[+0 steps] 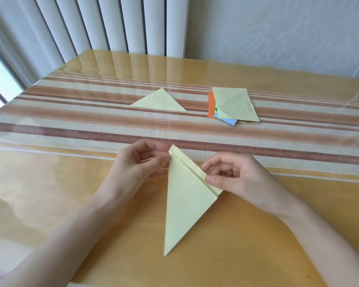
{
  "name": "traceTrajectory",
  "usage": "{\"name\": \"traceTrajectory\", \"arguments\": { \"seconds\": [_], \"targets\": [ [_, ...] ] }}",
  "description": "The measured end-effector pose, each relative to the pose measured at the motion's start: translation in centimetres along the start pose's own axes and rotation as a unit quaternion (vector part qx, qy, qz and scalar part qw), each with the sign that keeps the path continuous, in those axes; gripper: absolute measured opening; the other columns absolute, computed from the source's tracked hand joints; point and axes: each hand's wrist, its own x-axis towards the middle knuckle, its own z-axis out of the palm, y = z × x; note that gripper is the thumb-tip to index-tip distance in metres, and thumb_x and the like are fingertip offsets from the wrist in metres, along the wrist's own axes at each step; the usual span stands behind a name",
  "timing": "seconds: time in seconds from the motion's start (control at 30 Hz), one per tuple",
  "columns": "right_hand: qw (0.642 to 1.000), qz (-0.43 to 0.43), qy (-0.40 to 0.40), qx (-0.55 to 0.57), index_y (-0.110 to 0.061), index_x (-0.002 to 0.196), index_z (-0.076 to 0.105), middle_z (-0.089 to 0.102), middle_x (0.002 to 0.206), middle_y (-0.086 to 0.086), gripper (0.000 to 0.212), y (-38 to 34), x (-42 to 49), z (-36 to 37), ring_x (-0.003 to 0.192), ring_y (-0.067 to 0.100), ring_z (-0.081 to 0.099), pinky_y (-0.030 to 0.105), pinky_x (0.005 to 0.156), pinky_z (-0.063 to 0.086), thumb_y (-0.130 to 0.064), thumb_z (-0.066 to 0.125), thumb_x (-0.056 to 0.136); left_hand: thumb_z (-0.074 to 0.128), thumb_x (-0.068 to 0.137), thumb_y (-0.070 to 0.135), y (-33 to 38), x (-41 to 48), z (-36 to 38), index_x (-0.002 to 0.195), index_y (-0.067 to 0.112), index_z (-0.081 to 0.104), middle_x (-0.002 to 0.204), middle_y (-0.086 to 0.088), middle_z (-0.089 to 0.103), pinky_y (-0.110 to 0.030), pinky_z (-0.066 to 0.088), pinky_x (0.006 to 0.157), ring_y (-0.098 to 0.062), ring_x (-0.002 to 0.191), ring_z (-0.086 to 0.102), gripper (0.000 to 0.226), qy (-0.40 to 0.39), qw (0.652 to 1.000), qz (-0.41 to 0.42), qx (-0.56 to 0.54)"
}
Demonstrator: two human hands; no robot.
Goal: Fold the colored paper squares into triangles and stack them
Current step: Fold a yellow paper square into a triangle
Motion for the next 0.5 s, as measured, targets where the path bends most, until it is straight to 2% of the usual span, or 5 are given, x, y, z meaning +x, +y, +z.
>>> {"name": "traceTrajectory", "arguments": {
  "seconds": [0.07, 0.17, 0.27, 0.37, 0.5],
  "targets": [
    [0.999, 0.017, -0.049, 0.004, -0.026, 0.099, 0.067, 0.069, 0.082, -0.003, 0.015, -0.1, -0.1, 0.0, 0.077, 0.009, 0.057, 0.024, 0.076, 0.044, -0.017, 0.069, 0.088, 0.063, 0.086, -0.001, -0.2, 0.0, 0.1, 0.086, 0.011, 0.067, 0.075, -0.001, 0.067, -0.019, 0.051, 0.062, -0.011, 0.070, 0.064, 0.013, -0.011, 1.000, 0.010, 0.021],
    [0.999, 0.004, -0.032, 0.007, -0.026, 0.103, 0.068, 0.069, 0.088, -0.005, 0.017, -0.4, 0.1, 0.7, 0.081, 0.006, 0.058, 0.020, 0.077, 0.045, -0.025, 0.066, 0.087, 0.065, 0.085, -0.001, -0.5, -0.2, 0.5, 0.083, 0.010, 0.067, 0.071, 0.003, 0.067, -0.014, 0.046, 0.061, -0.006, 0.065, 0.060, 0.011, -0.042, 0.996, 0.039, 0.073],
    [0.998, 0.007, -0.006, 0.061, -0.018, 0.098, 0.069, 0.068, 0.077, -0.009, 0.028, -0.9, 0.5, 1.4, 0.068, -0.004, 0.057, 0.008, 0.063, 0.040, -0.040, 0.060, 0.082, 0.067, 0.085, 0.000, -0.7, -0.4, 0.8, 0.085, 0.011, 0.066, 0.074, -0.001, 0.070, -0.019, 0.050, 0.068, -0.010, 0.070, 0.065, 0.012, -0.067, 0.989, 0.064, 0.117],
    [0.997, 0.015, 0.004, 0.073, -0.018, 0.091, 0.068, 0.067, 0.072, -0.007, 0.030, -0.9, 0.6, 1.7, 0.065, -0.003, 0.054, 0.006, 0.058, 0.037, -0.046, 0.063, 0.081, 0.069, 0.084, -0.001, -1.0, -0.3, 1.0, 0.091, 0.014, 0.063, 0.075, 0.000, 0.070, -0.028, 0.050, 0.074, -0.015, 0.072, 0.064, 0.017, -0.076, 0.987, 0.064, 0.129],
    [0.998, 0.025, 0.044, 0.036, -0.012, 0.093, 0.069, 0.070, 0.090, 0.010, 0.009, -0.3, 0.8, 1.8, 0.080, 0.009, 0.058, 0.014, 0.074, 0.044, -0.015, 0.071, 0.085, 0.069, 0.083, -0.001, -0.8, 0.0, 1.3, 0.093, 0.014, 0.062, 0.073, 0.005, 0.069, -0.021, 0.049, 0.072, -0.011, 0.069, 0.062, 0.020, -0.083, 0.987, 0.055, 0.125]
  ]
}}
